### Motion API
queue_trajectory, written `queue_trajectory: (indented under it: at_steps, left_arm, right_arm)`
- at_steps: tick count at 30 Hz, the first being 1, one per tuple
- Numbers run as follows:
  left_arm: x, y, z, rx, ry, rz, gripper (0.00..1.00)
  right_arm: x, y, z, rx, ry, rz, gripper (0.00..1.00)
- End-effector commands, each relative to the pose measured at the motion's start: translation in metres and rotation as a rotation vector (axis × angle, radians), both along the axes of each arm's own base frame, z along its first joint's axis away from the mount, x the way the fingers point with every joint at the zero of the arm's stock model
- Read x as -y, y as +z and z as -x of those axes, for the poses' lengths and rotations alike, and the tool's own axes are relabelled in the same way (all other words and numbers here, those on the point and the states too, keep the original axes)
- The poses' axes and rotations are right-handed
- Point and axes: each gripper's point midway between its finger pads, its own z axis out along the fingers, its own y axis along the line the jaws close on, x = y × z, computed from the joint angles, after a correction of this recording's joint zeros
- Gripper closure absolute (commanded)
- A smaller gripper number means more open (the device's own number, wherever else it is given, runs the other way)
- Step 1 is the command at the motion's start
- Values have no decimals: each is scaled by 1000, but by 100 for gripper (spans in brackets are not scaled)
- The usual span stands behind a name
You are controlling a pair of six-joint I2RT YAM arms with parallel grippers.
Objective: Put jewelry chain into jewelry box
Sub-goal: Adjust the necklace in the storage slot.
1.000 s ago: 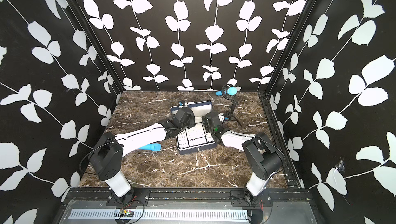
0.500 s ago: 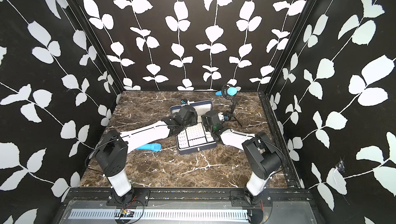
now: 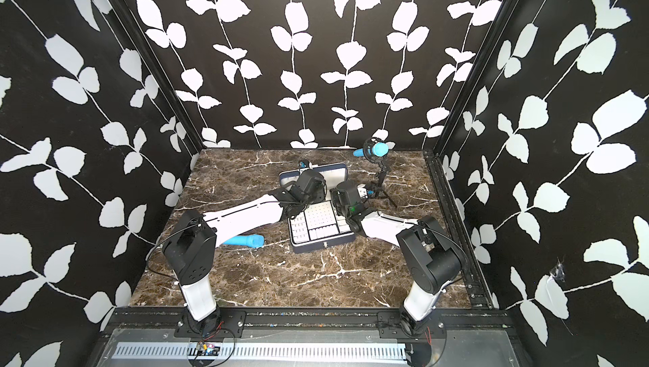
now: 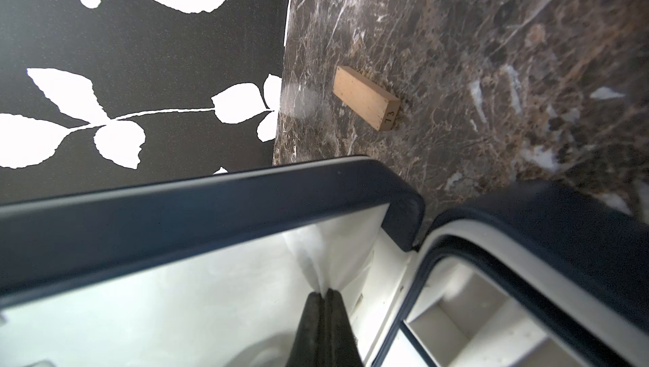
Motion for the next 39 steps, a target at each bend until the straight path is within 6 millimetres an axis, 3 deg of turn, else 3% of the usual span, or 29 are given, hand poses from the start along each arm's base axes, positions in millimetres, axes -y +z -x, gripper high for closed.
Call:
queue_trajectory:
  at_steps: [1, 15, 30, 35, 39]
  left_arm:
    - [-2, -19, 4, -58, -13, -58, 62]
    - [-8, -37, 4, -107, -1, -97, 63]
    - [-9, -44, -2, -114, -7, -110, 85]
    - [-9, -42, -3, -108, -11, -110, 100]
    - [-8, -31, -3, -83, -27, -99, 100]
  right_arm:
    - [-15, 0, 3, -4, 50, -13, 100]
    - [-17, 2, 2, 0, 59, -19, 100]
    - [-21, 3, 2, -1, 74, -30, 100]
    - [-20, 5, 2, 2, 70, -27, 100]
    - [-19, 5, 2, 3, 65, -23, 100]
